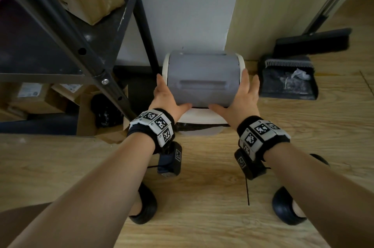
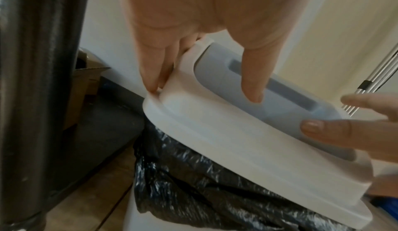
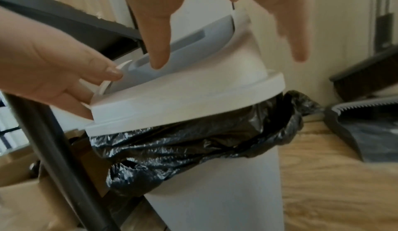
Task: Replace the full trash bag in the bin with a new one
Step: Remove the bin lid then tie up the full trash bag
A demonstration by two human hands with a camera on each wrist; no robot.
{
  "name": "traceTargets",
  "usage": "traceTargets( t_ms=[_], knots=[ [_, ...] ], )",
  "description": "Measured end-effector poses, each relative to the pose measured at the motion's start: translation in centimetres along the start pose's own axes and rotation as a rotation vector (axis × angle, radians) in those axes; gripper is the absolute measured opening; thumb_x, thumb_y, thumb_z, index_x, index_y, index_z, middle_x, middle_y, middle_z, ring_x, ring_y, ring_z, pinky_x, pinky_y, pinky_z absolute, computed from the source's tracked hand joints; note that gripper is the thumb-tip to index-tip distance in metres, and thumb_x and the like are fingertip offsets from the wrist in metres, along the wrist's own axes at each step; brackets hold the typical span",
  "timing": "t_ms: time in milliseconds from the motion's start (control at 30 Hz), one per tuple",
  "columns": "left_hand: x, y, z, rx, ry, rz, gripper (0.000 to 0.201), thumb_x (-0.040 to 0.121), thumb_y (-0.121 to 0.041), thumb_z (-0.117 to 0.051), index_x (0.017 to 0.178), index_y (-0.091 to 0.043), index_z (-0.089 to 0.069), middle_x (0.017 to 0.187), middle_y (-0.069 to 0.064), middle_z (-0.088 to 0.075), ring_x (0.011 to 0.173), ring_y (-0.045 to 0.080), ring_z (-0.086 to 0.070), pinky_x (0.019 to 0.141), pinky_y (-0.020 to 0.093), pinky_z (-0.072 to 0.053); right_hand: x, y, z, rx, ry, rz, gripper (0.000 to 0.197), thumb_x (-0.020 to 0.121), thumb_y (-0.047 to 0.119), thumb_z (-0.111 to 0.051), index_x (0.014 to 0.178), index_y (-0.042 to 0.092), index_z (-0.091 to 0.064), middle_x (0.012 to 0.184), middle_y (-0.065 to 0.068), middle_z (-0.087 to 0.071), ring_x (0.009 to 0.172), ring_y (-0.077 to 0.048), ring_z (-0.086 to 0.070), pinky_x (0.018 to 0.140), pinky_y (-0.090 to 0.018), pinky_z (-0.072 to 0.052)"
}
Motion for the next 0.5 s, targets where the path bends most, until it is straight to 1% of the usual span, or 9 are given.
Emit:
traceTargets(
  t_ms=[100, 167, 233, 333, 433, 500],
  knots=[
    [0.1, 0.1, 0.2, -0.01, -0.007, -0.024, 0.114, 0.075, -0.032, -0.075, 0.15, -0.024, 0.01, 0.153, 0.012, -0.022, 0.132, 0.032, -0.042, 0.106, 0.046, -0.04, 0.2, -1.6, -0.5, 0.16, 0.029, -0.11, 0.119, 0.066, 0.035, -0.081, 0.151, 0.017, 0.001, 0.155, -0.016, -0.012, 0.142, -0.035, -0.021, 0.114, -0.051, -0.03],
    [0.1, 0.1, 0.1, -0.014, -0.007, -0.04, 0.113, 0.075, -0.029, -0.076, 0.15, -0.025, 0.008, 0.153, 0.011, -0.02, 0.132, 0.031, -0.042, 0.105, 0.046, -0.041, 0.2, -2.4, -0.9, 0.228, 0.022, -0.153, 0.111, 0.068, 0.031, -0.08, 0.149, 0.014, -0.007, 0.151, -0.015, -0.025, 0.137, -0.033, -0.032, 0.11, -0.05, -0.036],
    [0.0, 0.2, 0.0, -0.011, -0.008, -0.047, 0.113, 0.076, -0.026, -0.075, 0.15, -0.026, 0.009, 0.154, 0.011, -0.017, 0.132, 0.031, -0.042, 0.104, 0.044, -0.041, 0.2, -2.7, -1.1, 0.243, 0.027, -0.163, 0.104, 0.07, 0.031, -0.079, 0.148, 0.012, -0.012, 0.146, -0.013, -0.034, 0.132, -0.031, -0.04, 0.106, -0.048, -0.042],
    [-0.1, 0.2, -0.1, -0.024, -0.021, -0.048, 0.112, 0.077, -0.022, -0.074, 0.15, -0.025, 0.011, 0.154, 0.011, -0.016, 0.133, 0.031, -0.041, 0.104, 0.044, -0.04, 0.1, -2.5, -1.0, 0.238, 0.026, -0.145, 0.092, 0.076, 0.027, -0.075, 0.146, 0.009, -0.017, 0.139, -0.013, -0.041, 0.126, -0.03, -0.047, 0.101, -0.042, -0.047],
    [-0.1, 0.2, 0.1, -0.024, -0.033, -0.041, 0.112, 0.078, -0.021, -0.074, 0.151, -0.024, 0.011, 0.155, 0.011, -0.016, 0.132, 0.031, -0.043, 0.104, 0.044, -0.041, 0.2, -2.3, -0.7, 0.219, 0.019, -0.124, 0.08, 0.079, 0.023, -0.071, 0.142, 0.008, -0.023, 0.133, -0.013, -0.047, 0.12, -0.03, -0.051, 0.094, -0.039, -0.048],
    [-0.1, 0.1, 0.1, -0.029, -0.033, -0.036, 0.112, 0.078, -0.021, -0.074, 0.151, -0.024, 0.012, 0.155, 0.011, -0.016, 0.133, 0.03, -0.042, 0.104, 0.043, -0.04, 0.2, -2.3, -0.7, 0.221, 0.017, -0.122, 0.076, 0.08, 0.022, -0.07, 0.14, 0.008, -0.025, 0.132, -0.013, -0.048, 0.119, -0.03, -0.052, 0.092, -0.038, -0.048]
  ],
)
Point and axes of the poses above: each hand's wrist, its own x-axis towards the middle knuckle, its own z-axis out of the back of the hand, y = z × x, the point moved 10 cm from there along x, towards the middle knuckle
